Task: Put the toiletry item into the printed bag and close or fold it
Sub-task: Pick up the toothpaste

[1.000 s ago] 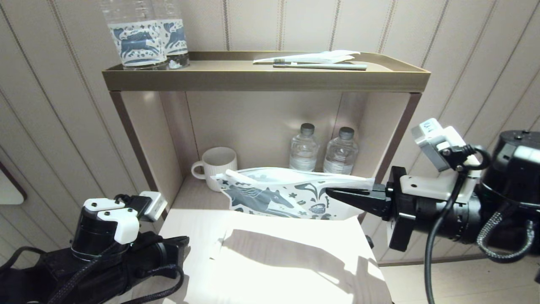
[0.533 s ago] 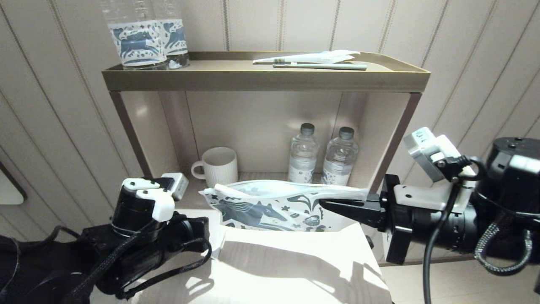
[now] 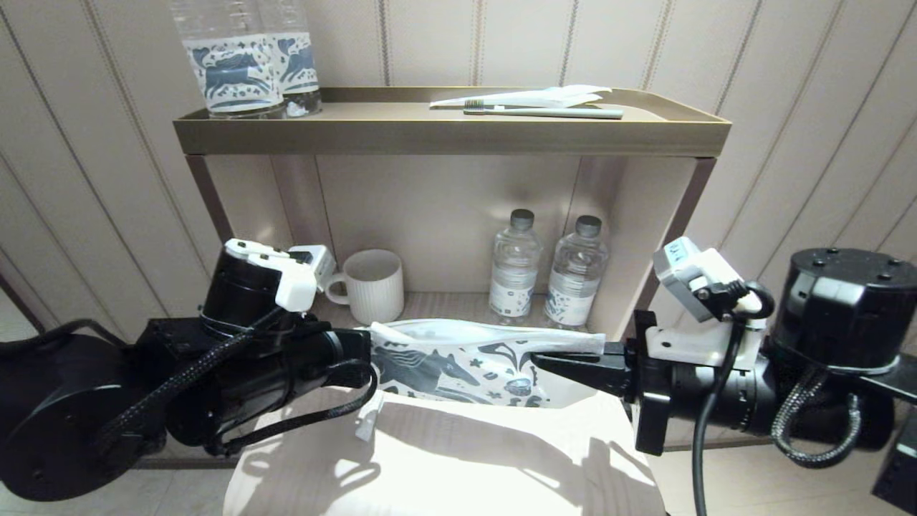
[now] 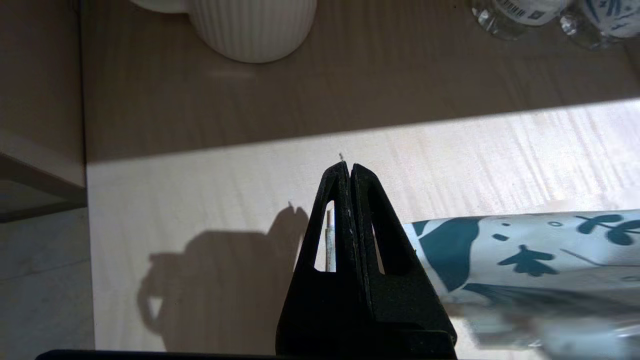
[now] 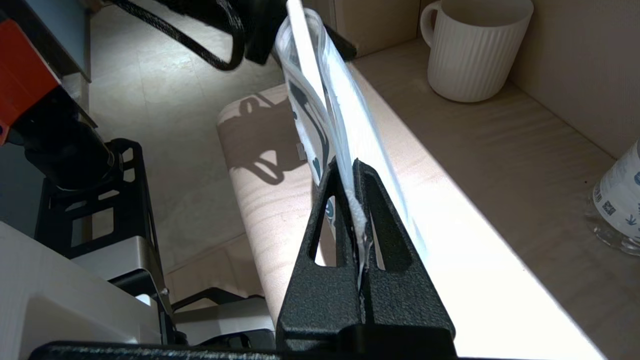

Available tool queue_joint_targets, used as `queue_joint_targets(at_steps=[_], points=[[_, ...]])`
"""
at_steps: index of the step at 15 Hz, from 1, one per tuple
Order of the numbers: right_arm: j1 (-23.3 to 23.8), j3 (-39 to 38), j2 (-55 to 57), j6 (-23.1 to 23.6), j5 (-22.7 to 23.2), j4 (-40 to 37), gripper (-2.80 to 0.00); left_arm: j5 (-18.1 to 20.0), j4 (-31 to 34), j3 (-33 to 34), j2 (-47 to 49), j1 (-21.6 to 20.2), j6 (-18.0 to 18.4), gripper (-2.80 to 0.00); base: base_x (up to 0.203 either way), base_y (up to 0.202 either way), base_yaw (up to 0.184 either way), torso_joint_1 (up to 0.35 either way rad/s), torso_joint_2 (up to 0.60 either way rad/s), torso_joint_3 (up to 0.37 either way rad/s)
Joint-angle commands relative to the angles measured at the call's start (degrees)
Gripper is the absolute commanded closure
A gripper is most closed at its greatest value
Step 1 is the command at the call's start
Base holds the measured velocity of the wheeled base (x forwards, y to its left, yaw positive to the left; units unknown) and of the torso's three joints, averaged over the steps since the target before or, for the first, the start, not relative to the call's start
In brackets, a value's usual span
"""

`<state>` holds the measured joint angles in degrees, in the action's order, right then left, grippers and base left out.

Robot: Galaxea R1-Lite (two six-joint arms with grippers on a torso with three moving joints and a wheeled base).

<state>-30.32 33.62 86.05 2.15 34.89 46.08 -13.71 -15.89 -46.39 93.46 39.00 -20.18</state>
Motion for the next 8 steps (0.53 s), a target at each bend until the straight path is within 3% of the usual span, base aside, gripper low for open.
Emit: queue_joint_targets(at_steps=[1, 4, 8], points=[[0.0, 0.0, 1.2, 0.1, 0.3, 0.3, 0.00, -0.1, 2.3, -1.9, -3.1, 0.0, -0.1, 0.00, 0.000, 0.000, 0.000, 0.000, 0.00, 0.000], [0.0, 0.1, 1.1, 0.0, 0.3, 0.3, 0.00, 0.1, 6.9, -5.4, -4.5, 0.2, -0.4, 0.00, 0.000, 0.000, 0.000, 0.000, 0.00, 0.000], [0.9, 1.5, -1.2, -0.1, 0.3, -0.2, 0.00, 0.1, 6.5, -0.3, -6.8, -1.1, -0.6, 0.00, 0.000, 0.000, 0.000, 0.000, 0.00, 0.000]])
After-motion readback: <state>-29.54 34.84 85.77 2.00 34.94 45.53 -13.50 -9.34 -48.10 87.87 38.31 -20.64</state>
